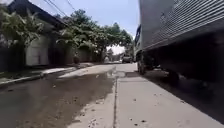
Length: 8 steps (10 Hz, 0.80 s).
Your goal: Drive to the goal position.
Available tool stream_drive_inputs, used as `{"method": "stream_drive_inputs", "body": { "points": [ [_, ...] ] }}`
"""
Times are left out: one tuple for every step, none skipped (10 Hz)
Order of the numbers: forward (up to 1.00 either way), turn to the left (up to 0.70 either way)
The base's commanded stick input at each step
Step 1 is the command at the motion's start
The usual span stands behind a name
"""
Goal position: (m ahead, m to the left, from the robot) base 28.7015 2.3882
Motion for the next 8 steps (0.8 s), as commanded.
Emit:
{"method": "stream_drive_inputs", "body": {
  "points": [
    [1.0, -0.02],
    [1.0, -0.02],
    [1.0, 0.0],
    [1.0, 0.0],
    [1.0, 0.0],
    [1.0, 0.0],
    [1.0, 0.0],
    [1.0, 0.0]
  ]
}}
